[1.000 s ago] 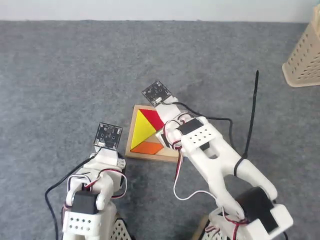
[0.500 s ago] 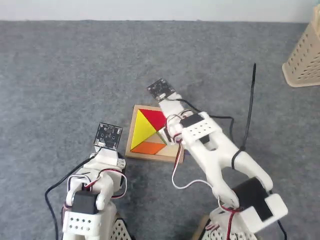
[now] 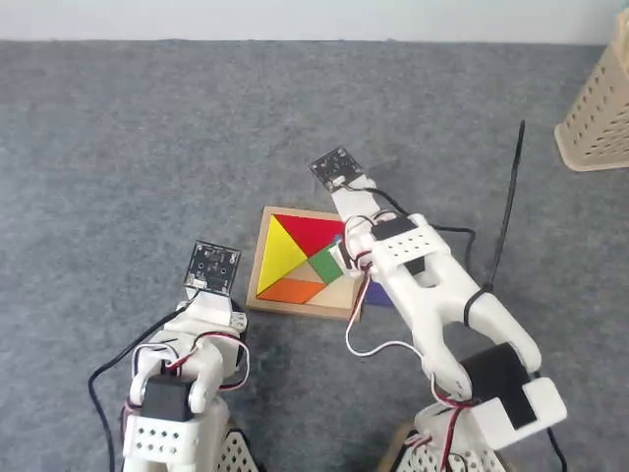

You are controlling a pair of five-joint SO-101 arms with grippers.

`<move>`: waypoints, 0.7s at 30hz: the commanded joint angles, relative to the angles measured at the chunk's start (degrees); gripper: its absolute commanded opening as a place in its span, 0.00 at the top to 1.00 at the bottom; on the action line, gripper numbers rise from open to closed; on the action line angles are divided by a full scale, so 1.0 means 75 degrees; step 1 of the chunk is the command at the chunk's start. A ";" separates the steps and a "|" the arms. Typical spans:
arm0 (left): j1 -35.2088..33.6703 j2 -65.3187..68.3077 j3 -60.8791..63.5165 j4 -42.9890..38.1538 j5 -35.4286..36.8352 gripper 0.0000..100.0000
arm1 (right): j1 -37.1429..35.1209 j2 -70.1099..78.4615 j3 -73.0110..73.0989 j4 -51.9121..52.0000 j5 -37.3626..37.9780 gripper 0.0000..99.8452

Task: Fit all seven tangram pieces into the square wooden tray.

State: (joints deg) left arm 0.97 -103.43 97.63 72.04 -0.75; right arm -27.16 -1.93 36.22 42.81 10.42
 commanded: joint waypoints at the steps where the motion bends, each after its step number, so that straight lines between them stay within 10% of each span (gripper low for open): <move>1: 0.0000 -0.0152 -0.0147 0.0047 0.0070 0.99 | 0.0018 -0.0404 -0.0492 0.0053 0.0129 0.99; 21: 0.0000 -0.0152 -0.0147 0.0047 0.0070 0.99 | -0.0522 0.0240 -0.0539 -0.0510 0.0188 0.99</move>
State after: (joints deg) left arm 0.97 -103.43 97.63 72.04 -0.75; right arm -30.95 0.53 35.87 40.00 10.77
